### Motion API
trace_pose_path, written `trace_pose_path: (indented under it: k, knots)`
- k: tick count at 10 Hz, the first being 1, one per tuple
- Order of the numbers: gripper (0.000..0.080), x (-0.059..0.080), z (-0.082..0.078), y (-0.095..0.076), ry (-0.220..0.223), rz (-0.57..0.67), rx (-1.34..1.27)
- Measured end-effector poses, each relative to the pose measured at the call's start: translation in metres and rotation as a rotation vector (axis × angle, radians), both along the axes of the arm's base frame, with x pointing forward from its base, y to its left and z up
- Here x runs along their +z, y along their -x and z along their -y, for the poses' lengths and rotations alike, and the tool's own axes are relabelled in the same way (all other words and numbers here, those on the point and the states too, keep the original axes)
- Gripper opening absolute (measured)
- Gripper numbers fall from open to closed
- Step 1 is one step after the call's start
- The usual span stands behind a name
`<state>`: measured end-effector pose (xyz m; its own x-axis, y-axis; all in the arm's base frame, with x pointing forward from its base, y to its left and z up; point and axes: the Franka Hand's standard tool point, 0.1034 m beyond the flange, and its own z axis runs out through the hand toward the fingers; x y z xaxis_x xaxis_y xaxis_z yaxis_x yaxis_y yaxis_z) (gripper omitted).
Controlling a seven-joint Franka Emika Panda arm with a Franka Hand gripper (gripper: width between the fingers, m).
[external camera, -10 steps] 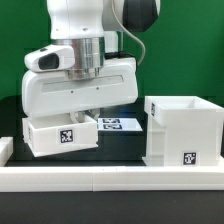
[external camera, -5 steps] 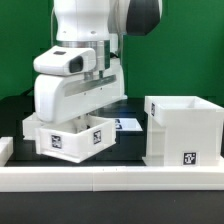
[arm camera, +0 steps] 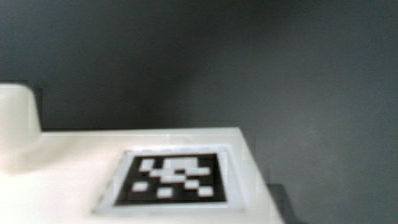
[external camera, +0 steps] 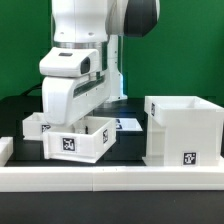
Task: Assemble drawer
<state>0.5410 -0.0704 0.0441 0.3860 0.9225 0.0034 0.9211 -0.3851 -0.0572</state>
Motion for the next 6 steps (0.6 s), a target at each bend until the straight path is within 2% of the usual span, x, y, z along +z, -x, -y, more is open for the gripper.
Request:
trace_pose_path:
  k: [3,6]
  knots:
    - [0.0042,-0.003,-0.001,0.002,0.016,0.012,0.302]
    - [0.0042,-0.01,-0.013,0.0,0.023,0.017,0.387]
